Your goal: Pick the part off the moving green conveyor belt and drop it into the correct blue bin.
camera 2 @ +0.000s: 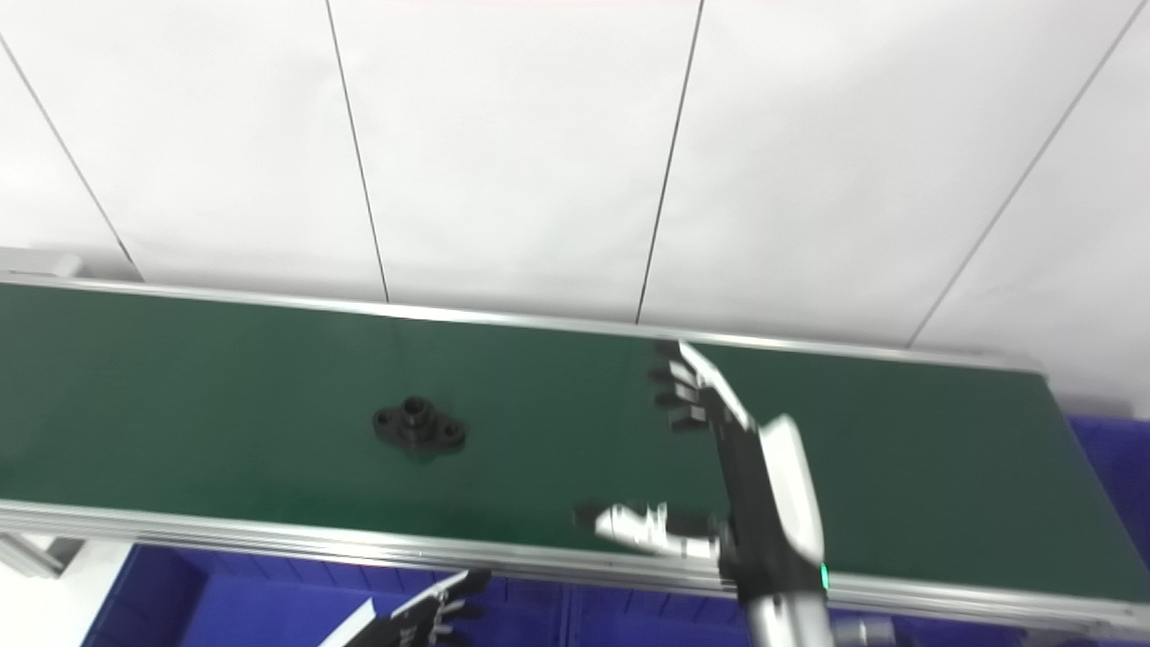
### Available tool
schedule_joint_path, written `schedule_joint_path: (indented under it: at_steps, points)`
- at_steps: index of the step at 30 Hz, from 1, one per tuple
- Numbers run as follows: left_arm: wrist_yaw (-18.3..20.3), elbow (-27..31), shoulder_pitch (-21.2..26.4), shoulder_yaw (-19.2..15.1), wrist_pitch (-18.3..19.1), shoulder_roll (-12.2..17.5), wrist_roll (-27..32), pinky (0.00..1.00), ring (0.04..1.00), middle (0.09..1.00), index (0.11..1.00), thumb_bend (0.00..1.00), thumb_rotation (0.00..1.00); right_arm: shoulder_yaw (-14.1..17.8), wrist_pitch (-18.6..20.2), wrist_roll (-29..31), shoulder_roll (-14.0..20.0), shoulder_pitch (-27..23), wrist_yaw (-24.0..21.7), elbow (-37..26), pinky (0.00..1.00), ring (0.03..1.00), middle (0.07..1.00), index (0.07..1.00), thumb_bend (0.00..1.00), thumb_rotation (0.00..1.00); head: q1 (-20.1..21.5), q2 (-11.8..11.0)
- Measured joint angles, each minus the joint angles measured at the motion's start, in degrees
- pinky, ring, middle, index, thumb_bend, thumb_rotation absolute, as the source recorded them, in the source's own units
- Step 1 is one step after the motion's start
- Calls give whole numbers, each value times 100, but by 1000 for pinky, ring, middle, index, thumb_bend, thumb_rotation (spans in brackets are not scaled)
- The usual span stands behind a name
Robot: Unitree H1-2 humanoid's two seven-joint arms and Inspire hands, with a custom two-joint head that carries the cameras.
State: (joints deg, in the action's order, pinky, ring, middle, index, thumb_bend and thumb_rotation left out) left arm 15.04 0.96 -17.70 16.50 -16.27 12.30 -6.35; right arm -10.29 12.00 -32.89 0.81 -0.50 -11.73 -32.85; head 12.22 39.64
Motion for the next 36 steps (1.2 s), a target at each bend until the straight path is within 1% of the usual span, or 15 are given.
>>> schedule_joint_path:
  at_steps: [2,7,9,10,11,12,15,18,22,26,29,32,36]
  points:
    - [26,1,35,10,-20,1,1,785,880,930,913,566,396,-6,125,-30,82,-284,-95,194,609,713,780,841,773,257,-53,9]
    - [90,-21,42,49,-92,15,2,777,873,921,906,553,388,-132,312,-45,214,-649,-277,883,655,728,767,836,768,271,-97,0]
    - [123,-135,64,58,-228,18,58,779,873,919,903,543,371,-247,419,-136,301,-806,-375,1094,637,714,760,829,773,275,-97,-9]
    - [149,-197,81,63,-298,24,99,780,873,917,899,538,351,-309,436,-192,351,-895,-413,1162,609,697,754,822,784,259,-89,-35]
    - [181,-231,91,72,-308,40,124,780,873,917,898,537,348,-379,445,-261,400,-1010,-432,1261,607,695,754,821,785,257,-88,-35]
    - [210,-234,96,75,-327,58,130,779,872,915,896,534,343,-414,463,-318,428,-1101,-444,1342,601,691,752,819,789,255,-97,-96]
    - [283,-290,109,76,-462,78,248,777,874,915,888,520,329,-533,562,-479,482,-1311,-562,1566,591,692,751,816,802,253,-106,-97]
    - [371,-306,118,96,-490,77,299,798,891,927,896,499,318,-646,771,-572,485,-1450,-682,1771,584,692,755,821,802,279,-115,-132]
    - [487,-312,127,102,-490,78,387,799,896,932,890,482,304,-772,880,-644,531,-1684,-833,2043,593,690,755,831,796,276,-132,-132]
    - [587,-323,157,105,-490,78,479,810,901,934,889,477,313,-881,905,-649,581,-1952,-901,2464,599,691,751,825,807,261,-159,-132]
    - [607,-336,160,105,-491,77,496,806,898,933,887,465,296,-956,904,-645,603,-2064,-893,2768,608,693,749,826,810,263,-176,-132]
    - [619,-390,161,106,-492,75,497,810,899,931,885,465,294,-1110,899,-661,675,-2172,-899,3023,621,701,752,826,809,268,-185,-123]
    - [617,-392,162,105,-495,64,497,816,904,937,892,451,260,-1283,873,-681,763,-2303,-886,3296,615,695,746,817,812,254,-194,-114]
